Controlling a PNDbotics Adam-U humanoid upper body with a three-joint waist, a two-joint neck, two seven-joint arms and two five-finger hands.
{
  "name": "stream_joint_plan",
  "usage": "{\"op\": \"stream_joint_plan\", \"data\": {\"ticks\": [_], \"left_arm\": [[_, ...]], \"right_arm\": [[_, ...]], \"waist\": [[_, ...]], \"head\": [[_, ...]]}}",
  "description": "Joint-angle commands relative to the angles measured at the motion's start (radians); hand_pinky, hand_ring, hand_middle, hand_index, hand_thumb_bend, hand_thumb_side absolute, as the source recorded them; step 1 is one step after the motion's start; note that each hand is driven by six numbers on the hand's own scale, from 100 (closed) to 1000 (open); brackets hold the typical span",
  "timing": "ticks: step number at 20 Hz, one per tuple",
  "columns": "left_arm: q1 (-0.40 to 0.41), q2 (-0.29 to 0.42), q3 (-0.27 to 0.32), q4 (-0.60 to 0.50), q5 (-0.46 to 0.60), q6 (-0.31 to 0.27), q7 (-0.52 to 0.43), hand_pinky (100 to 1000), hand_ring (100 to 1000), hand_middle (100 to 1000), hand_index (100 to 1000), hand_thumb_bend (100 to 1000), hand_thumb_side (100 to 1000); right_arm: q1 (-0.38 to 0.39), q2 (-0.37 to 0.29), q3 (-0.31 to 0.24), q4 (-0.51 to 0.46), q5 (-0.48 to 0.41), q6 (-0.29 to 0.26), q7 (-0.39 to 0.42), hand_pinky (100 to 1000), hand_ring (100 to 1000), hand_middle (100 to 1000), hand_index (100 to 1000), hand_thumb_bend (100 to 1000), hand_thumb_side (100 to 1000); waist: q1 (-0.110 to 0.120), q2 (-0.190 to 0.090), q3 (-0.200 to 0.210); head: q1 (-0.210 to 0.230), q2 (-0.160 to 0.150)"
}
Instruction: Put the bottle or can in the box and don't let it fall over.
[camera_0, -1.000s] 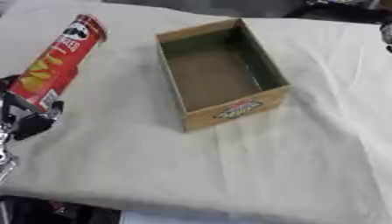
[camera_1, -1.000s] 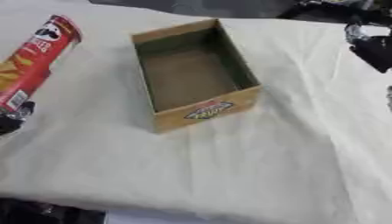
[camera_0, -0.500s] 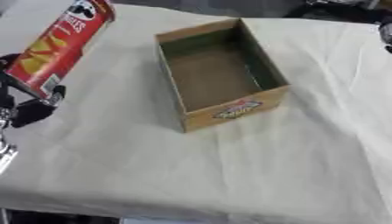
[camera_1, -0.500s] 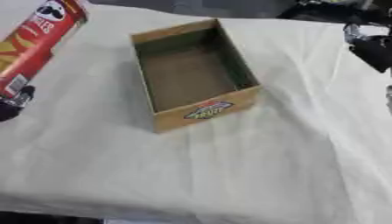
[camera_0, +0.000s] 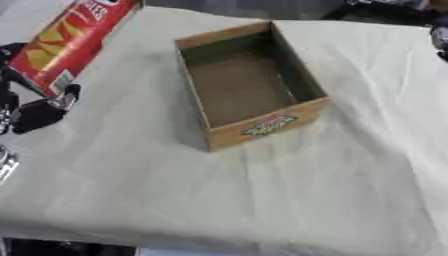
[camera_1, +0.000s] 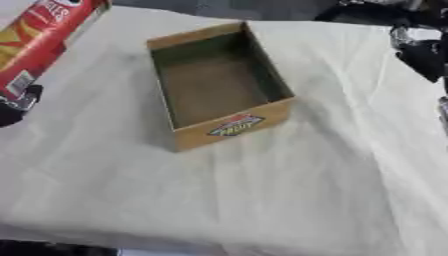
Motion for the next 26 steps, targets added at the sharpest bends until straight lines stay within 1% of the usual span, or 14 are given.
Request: {"op": "stream_joint_plan", "data": {"ticks": [1,8,15,19,26], "left_arm": [[-0.037,0.032,-0.002,-0.035,-0.01,0.011,-0.02,100,485,662,449,100,100],[-0.104,0.0,-0.043,-0.05,-0.029,0.038,-0.072,100,486,662,449,100,100],[-0.17,-0.052,-0.085,-0.054,-0.058,0.063,-0.13,100,486,662,449,100,100],[-0.204,-0.089,-0.107,-0.042,-0.07,0.076,-0.163,100,488,665,449,100,100],[-0.253,-0.151,-0.136,0.0,-0.079,0.081,-0.195,100,491,671,450,100,100]], "right_arm": [[-0.01,-0.025,-0.012,-0.016,0.004,-0.002,0.001,783,1000,1000,1000,100,523],[-0.008,-0.021,-0.013,-0.021,0.007,-0.002,0.002,782,1000,1000,1000,100,523],[-0.001,-0.015,-0.014,-0.026,0.01,-0.002,0.004,781,1000,1000,1000,100,526],[0.003,-0.013,-0.014,-0.03,0.01,-0.001,0.005,780,1000,1000,1000,100,528],[0.009,-0.012,-0.016,-0.034,0.008,0.0,0.005,778,1000,1000,1000,100,532]], "waist": [[0.008,-0.021,-0.004],[0.014,-0.028,-0.01],[0.026,-0.037,-0.016],[0.035,-0.04,-0.025],[0.047,-0.037,-0.042]], "head": [[-0.007,0.005],[-0.013,0.005],[-0.023,0.005],[-0.023,0.005],[-0.025,0.005]]}}
